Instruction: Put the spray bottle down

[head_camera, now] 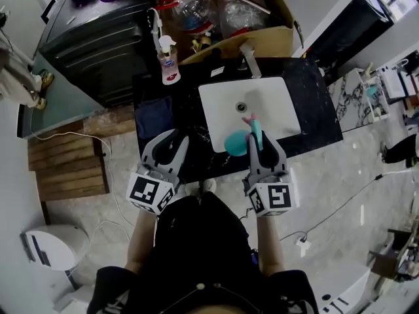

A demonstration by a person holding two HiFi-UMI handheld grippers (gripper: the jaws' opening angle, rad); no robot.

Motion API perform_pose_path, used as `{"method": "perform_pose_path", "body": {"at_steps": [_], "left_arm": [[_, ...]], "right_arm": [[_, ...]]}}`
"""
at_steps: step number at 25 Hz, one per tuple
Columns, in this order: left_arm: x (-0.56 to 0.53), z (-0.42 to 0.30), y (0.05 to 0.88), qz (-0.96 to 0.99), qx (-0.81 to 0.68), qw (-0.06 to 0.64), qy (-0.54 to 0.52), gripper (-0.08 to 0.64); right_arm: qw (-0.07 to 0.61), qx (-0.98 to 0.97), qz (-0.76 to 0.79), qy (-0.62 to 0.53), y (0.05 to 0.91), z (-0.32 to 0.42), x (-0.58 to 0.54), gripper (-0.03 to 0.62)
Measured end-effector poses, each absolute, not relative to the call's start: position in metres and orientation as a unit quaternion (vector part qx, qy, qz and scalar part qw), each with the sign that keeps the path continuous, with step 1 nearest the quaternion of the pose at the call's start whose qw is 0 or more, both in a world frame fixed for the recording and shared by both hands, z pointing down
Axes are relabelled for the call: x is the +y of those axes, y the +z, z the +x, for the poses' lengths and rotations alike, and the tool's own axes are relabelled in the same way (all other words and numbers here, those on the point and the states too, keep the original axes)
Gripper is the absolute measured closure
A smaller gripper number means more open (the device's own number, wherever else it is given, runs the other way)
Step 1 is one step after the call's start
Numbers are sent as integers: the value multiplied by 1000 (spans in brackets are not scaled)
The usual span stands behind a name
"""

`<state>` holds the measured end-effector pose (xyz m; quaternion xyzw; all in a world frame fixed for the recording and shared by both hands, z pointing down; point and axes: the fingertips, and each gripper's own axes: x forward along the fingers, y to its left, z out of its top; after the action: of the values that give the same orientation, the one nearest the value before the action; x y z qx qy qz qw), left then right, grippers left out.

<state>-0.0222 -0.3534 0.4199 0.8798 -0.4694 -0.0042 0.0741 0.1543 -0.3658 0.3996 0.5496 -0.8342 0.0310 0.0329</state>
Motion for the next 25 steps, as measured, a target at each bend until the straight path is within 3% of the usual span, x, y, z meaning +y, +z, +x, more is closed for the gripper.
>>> {"method": "perform_pose_path", "body": {"at_steps": [12, 25], "left_arm": [[-370, -55, 428, 847, -525, 83, 6, 486], [-365, -61, 446, 833, -541, 113, 10, 486]], "right_arm": [[31, -921, 389, 10, 455, 57, -408, 505], [34, -936, 349, 30, 502, 17, -430, 505]]}}
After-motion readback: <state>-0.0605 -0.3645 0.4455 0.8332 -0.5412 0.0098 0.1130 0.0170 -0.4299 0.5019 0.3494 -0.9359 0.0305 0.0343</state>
